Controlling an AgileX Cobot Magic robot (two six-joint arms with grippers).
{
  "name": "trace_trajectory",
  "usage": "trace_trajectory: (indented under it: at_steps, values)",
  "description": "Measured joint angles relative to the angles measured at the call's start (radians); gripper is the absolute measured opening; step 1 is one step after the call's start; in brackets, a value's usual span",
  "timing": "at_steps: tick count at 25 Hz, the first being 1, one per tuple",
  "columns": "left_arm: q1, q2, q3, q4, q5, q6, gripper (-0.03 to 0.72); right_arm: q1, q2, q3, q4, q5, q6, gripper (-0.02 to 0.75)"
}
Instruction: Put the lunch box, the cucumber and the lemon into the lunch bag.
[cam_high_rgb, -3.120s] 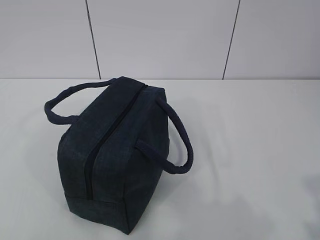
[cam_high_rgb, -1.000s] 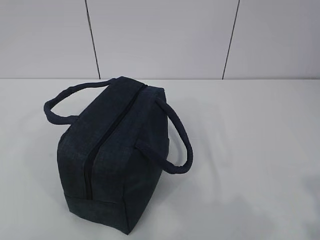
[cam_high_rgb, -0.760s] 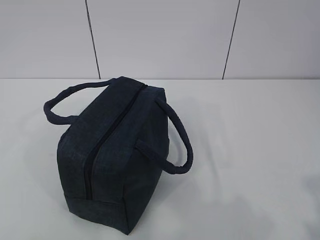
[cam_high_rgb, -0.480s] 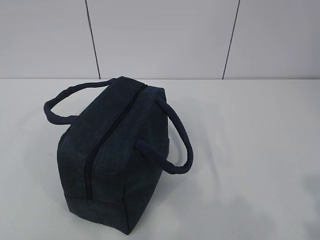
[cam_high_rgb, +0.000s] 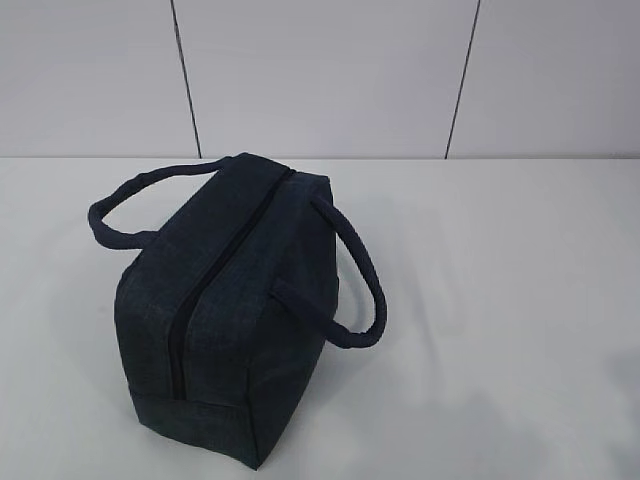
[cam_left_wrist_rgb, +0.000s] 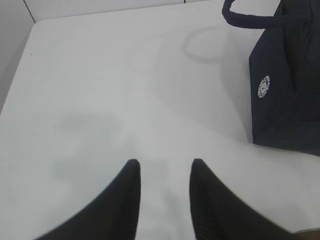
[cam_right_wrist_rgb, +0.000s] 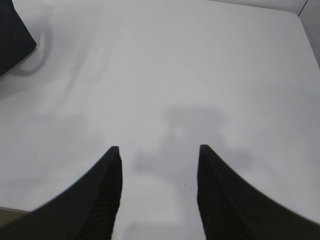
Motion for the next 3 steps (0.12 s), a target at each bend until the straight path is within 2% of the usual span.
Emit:
trace_trajectory:
  at_steps: [3]
  values:
    - [0.000, 0.000, 0.000, 0.000, 0.000, 0.000, 0.242, 0.000, 0.000, 0.000, 0.000, 0.000, 0.000, 0.355]
